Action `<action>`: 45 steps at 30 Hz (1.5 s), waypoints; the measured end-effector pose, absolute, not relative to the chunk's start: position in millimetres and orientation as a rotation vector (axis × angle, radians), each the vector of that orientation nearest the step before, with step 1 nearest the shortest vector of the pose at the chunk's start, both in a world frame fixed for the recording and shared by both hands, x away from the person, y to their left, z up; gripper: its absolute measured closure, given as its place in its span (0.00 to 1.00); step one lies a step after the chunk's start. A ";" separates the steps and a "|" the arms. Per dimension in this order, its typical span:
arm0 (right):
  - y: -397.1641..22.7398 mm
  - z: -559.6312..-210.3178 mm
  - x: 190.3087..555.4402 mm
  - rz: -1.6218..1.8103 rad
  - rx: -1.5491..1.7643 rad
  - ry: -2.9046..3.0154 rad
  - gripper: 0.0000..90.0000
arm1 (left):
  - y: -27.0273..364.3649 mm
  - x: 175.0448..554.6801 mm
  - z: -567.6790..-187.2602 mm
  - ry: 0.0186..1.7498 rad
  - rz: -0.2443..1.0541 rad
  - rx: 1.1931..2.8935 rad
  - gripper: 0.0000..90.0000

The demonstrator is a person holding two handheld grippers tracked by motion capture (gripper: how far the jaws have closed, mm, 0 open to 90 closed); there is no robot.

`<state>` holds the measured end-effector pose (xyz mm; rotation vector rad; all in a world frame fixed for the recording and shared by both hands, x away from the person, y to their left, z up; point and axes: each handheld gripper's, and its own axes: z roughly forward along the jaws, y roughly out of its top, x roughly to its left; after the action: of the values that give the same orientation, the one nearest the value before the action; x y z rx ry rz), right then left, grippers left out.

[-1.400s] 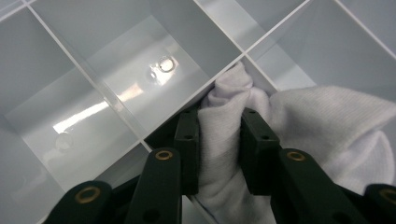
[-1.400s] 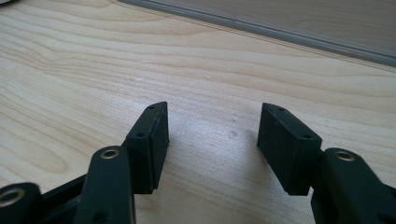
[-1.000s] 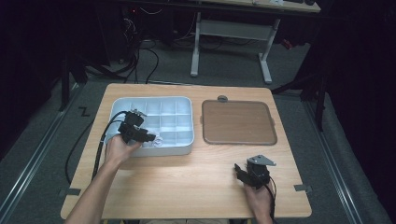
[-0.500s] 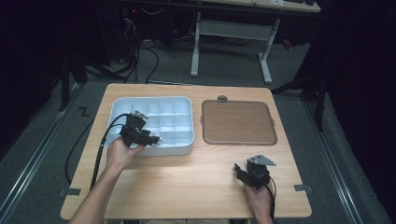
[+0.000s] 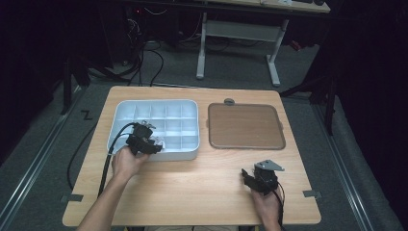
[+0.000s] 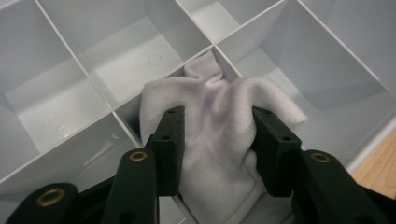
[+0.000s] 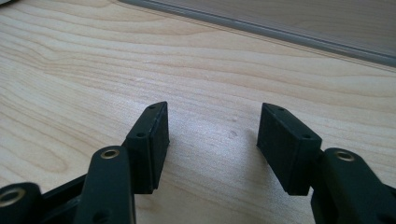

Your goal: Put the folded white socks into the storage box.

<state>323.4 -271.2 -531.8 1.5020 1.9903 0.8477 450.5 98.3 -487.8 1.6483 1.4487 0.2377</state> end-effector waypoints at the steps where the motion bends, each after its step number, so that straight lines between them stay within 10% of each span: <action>1: -271.3 -531.8 323.4 0.847 1.501 1.990 0.49 | 97.6 450.9 -489.2 1.454 0.236 1.657 0.65; 45: -271.3 -531.8 323.2 0.848 1.502 1.991 0.49 | 107.6 447.9 -480.6 1.408 0.188 1.585 0.53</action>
<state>323.2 -271.3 -531.8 1.5021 1.9914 0.8477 447.9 107.6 -480.6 1.5854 1.4079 0.1884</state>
